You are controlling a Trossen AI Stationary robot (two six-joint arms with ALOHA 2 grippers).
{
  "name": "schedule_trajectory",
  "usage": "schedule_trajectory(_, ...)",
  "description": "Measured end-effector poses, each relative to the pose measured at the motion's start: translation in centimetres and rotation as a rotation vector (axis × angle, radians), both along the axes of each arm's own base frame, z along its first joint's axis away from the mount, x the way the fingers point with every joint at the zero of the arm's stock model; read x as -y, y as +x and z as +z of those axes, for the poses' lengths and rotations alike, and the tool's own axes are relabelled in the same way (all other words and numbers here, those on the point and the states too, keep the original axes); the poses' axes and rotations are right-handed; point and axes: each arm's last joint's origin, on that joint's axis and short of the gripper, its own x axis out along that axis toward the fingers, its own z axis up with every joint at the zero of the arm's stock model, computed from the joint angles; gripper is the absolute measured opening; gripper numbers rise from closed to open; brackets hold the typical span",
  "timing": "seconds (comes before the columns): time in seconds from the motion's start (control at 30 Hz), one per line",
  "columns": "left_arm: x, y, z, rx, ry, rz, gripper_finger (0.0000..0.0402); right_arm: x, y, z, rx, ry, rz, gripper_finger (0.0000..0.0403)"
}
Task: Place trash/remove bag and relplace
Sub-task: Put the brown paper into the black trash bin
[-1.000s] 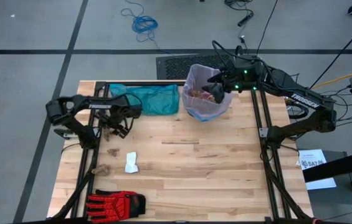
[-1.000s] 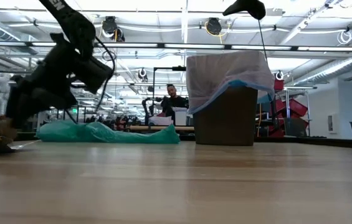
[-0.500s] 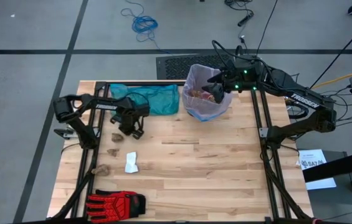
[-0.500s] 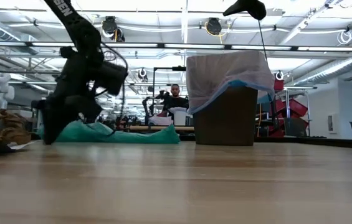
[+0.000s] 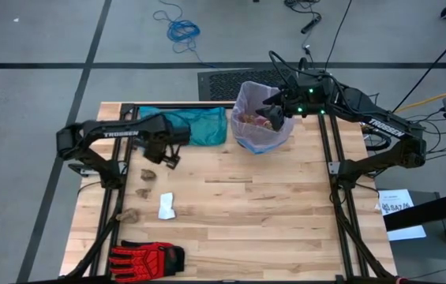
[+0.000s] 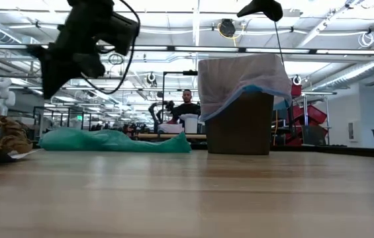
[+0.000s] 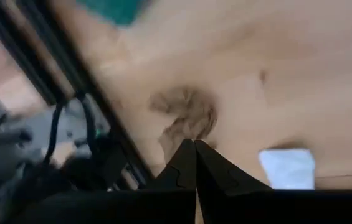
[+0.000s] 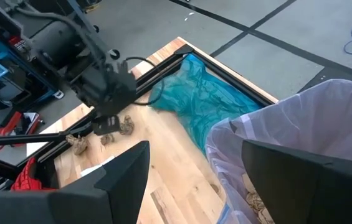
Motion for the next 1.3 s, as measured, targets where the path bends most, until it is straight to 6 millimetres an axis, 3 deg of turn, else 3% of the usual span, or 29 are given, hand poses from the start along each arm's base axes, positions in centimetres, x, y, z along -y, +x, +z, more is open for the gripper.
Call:
schedule_trajectory(0.2,2.4,-0.7,-1.5,0.001,-0.035,-0.035,0.0021,-0.1,0.0,0.0,0.003,0.008,0.024,0.0249)
schedule_trajectory(0.43,3.2,-1.6,-3.4,-0.052,-0.061,-0.083,0.0119,-0.1,0.0,0.0,0.003,-0.002,0.051,0.0249)
schedule_trajectory(0.63,3.4,-2.6,-6.7,-0.031,-0.129,-0.104,0.0198,-0.1,0.1,0.0,0.003,-0.003,0.061,0.0249)
schedule_trajectory(0.8,3.6,-2.7,-9.6,0.058,-0.168,-0.086,0.0214,-0.1,0.1,0.0,0.002,-0.003,0.060,0.0249)
schedule_trajectory(0.93,3.6,-2.4,-10.5,0.083,-0.159,-0.070,0.0195,-0.1,0.0,0.0,0.002,-0.003,0.060,0.0249)
schedule_trajectory(1.03,3.5,-1.9,-10.7,0.131,-0.156,-0.073,0.0143,-0.1,0.0,0.0,0.004,0.000,0.058,0.0249)
schedule_trajectory(1.17,3.3,-1.1,-10.5,0.202,-0.142,-0.088,0.0030,-0.1,0.0,0.0,0.004,0.003,0.056,0.0247)
schedule_trajectory(1.3,3.1,0.2,-9.4,0.275,-0.124,-0.148,0.0010,-0.1,0.1,0.0,0.004,0.004,0.056,0.0237)
